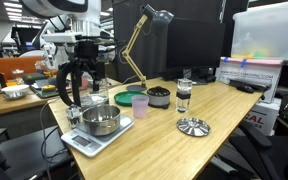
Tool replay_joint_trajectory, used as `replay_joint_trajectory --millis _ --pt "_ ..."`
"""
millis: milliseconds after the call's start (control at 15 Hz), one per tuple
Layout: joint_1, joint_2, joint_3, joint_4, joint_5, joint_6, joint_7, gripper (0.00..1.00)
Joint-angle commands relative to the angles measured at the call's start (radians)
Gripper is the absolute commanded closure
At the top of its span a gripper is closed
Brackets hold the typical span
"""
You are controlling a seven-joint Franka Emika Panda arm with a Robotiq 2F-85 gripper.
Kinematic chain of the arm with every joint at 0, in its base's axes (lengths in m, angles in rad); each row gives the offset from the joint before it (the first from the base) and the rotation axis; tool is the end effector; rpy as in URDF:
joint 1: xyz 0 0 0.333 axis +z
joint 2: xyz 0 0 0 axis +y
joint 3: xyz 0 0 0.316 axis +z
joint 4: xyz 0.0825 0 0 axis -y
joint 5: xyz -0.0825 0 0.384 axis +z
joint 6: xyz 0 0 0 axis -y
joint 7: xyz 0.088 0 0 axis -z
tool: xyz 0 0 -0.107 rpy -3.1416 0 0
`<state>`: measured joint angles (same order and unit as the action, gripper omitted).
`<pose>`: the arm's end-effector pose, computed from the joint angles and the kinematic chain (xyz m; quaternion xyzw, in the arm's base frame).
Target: Move the black pepper container to the other side of the pot
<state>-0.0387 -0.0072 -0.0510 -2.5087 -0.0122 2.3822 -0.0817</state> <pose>0.4486 -0.0404 0.2742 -0.9982 -0.0007 0.0597 0.0014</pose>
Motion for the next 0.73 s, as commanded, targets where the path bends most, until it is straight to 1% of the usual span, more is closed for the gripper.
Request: replay_joint_trajectory --millis 0,67,200,667 --pt "-0.018 -0.104 -0.016 0.008 -0.026 -0.073 -0.035 0.00" --pt "-0.010 -0.072 -0.011 0.008 -0.012 -0.040 -0.014 0.00" --pt "-0.013 -0.113 -0.018 0.008 -0.014 -0.065 -0.023 0.00" --pt "-0.013 -0.107 -0.018 0.004 -0.015 -0.068 -0.023 0.00"
